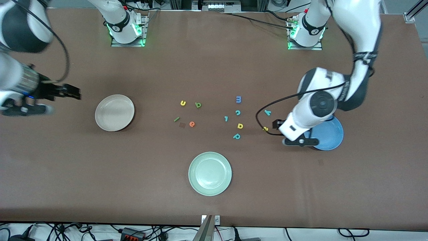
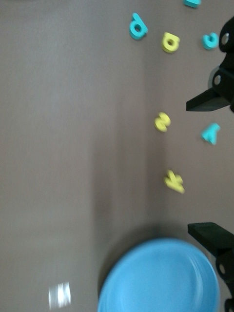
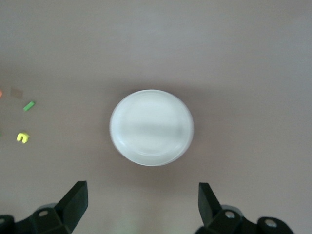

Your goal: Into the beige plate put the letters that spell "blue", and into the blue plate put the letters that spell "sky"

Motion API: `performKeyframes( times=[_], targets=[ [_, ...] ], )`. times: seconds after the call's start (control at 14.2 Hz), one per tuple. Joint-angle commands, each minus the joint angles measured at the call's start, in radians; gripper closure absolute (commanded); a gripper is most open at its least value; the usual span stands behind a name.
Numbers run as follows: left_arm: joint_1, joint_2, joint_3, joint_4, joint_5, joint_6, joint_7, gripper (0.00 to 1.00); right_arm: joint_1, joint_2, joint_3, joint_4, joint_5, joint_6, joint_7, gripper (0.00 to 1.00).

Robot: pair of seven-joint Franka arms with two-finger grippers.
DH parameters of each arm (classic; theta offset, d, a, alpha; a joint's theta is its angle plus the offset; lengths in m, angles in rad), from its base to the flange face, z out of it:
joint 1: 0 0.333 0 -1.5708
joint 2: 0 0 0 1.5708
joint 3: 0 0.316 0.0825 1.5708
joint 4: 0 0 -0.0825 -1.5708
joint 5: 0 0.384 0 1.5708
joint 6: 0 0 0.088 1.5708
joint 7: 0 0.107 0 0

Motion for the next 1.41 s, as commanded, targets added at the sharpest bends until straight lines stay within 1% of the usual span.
performKeyframes(
  times=[0.0,0.07,0.14,0.28,0.42,0.49,0.71,0.85,0.92,0.99,1.06,1.2,1.27,1.34],
  targets=[
    [-0.042,0.058,0.01,-0.001,-0.002,0.071,-0.016,0.0,0.066,0.1,-0.001,-0.008,0.083,0.063,0.007,0.0],
    [-0.047,0.075,0.01,-0.007,0.001,0.085,-0.016,0.0,0.089,0.121,-0.001,-0.033,0.104,0.107,0.012,0.0],
    [-0.056,0.078,0.01,-0.019,0.01,0.1,-0.016,0.0,0.124,0.141,-0.001,-0.063,0.107,0.162,0.042,0.0],
    [-0.059,0.083,0.008,-0.057,0.039,0.143,-0.017,0.0,0.203,0.149,-0.001,-0.132,0.106,0.254,0.178,0.0],
    [-0.061,0.08,0.008,-0.135,0.041,0.272,-0.017,0.0,0.299,0.16,-0.002,-0.194,0.107,0.334,0.329,0.0],
    [-0.061,0.076,0.008,-0.165,0.041,0.313,-0.017,0.0,0.339,0.173,-0.002,-0.217,0.106,0.379,0.39,0.0],
    [-0.061,0.076,0.008,-0.199,0.041,0.326,-0.017,0.0,0.456,0.254,-0.001,-0.241,0.107,0.524,0.574,0.0],
    [-0.065,0.079,0.008,-0.203,0.041,0.343,-0.017,0.12,0.52,0.31,-0.002,-0.241,0.108,0.618,0.691,0.0],
    [-0.074,0.083,0.008,-0.2,0.041,0.351,-0.017,0.22,0.534,0.328,-0.002,-0.24,0.108,0.643,0.726,0.0],
    [-0.076,0.084,0.008,-0.202,0.041,0.351,-0.017,0.31,0.539,0.348,-0.002,-0.24,0.108,0.66,0.749,0.09],
    [-0.076,0.084,0.008,-0.202,0.041,0.351,-0.017,0.37,0.542,0.36,-0.002,-0.241,0.108,0.669,0.768,0.16],
    [-0.076,0.098,0.008,-0.2,0.041,0.354,-0.017,0.38,0.56,0.373,-0.002,-0.241,0.106,0.671,0.805,0.25],
    [-0.078,0.106,0.008,-0.202,0.041,0.376,-0.017,0.37,0.56,0.373,-0.001,-0.246,0.107,0.669,0.829,0.31],
    [-0.078,0.112,0.008,-0.203,0.041,0.389,-0.017,0.37,0.566,0.373,-0.001,-0.251,0.108,0.669,0.848,0.34]
  ],
)
